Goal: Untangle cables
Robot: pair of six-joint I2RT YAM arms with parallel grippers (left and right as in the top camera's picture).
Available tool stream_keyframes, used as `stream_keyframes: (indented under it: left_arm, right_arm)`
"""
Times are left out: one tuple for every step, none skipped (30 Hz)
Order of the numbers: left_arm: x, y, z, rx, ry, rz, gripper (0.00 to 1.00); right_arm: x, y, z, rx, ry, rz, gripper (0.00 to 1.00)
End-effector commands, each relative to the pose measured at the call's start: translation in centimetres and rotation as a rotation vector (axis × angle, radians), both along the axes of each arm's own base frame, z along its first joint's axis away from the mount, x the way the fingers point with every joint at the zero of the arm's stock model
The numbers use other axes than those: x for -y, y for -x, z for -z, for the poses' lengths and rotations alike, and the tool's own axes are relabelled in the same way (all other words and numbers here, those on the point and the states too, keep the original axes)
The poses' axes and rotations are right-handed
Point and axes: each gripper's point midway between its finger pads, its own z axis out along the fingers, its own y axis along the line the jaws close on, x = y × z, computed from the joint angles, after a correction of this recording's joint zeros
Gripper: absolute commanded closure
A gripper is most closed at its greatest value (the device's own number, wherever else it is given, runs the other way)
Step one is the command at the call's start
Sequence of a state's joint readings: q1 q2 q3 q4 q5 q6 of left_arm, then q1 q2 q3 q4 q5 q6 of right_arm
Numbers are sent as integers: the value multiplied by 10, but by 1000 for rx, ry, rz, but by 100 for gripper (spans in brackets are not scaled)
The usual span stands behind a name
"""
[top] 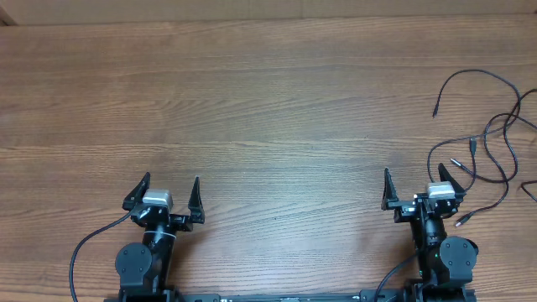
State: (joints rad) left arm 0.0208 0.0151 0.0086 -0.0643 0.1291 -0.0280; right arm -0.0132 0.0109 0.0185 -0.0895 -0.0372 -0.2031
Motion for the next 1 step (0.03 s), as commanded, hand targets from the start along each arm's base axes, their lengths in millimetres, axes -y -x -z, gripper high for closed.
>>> stream_keyframes:
  left_arm:
    - [-3, 0, 1, 1, 16, -18, 0]
  right_arm:
    - [1, 0, 2, 5, 0, 3, 0]
